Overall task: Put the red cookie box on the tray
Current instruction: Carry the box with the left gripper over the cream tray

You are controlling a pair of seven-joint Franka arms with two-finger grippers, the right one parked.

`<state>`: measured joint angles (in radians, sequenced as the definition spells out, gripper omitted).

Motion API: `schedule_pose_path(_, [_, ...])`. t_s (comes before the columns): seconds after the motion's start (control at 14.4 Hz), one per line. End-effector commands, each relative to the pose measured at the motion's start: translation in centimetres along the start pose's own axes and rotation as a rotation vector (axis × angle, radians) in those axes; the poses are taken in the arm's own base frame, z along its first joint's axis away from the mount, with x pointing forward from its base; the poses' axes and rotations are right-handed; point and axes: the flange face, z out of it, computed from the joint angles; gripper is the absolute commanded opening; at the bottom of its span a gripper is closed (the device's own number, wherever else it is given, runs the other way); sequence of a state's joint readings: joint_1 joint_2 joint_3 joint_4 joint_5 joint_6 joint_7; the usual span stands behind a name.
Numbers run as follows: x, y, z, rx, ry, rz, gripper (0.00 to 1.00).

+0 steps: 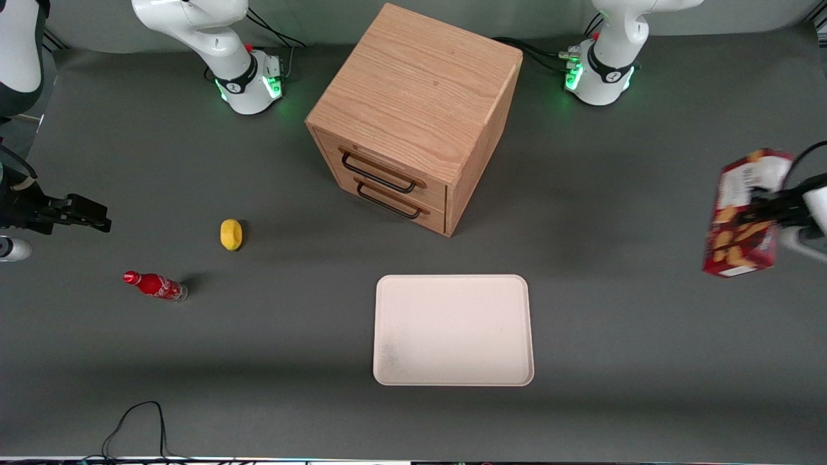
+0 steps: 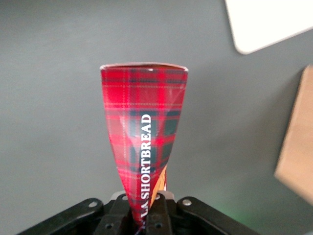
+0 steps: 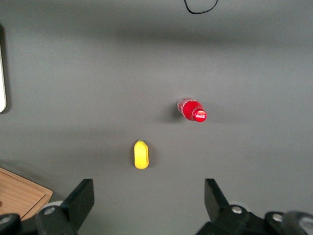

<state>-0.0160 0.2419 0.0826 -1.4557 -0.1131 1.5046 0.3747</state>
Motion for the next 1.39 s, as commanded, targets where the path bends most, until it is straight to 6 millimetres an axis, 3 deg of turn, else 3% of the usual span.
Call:
schedule_pose_path(0.0, [5.7,6.6,1.0,-0.009,0.006,-0.144,0.00])
schedule_pose_path(0.14, [10.0,12.0,2.9,0.005,0.018,-0.231,0.00])
schedule_pose_path(0.28, [14.0,15.9,6.1,0.017,0.068,-0.272,0.00])
schedule_pose_path(0.55, [18.9,20.0,14.4,0.028,0.118,-0.266,0.00])
schedule_pose_path(0.69, [20.6,21.5,19.0,0.034,0.126,-0.251,0.00])
schedule_pose_path(0.83, [21.6,21.9,22.7,0.038,0.124,-0.283,0.00])
schedule_pose_path(1.32, [23.0,22.9,27.9,0.040,0.172,-0.269,0.00])
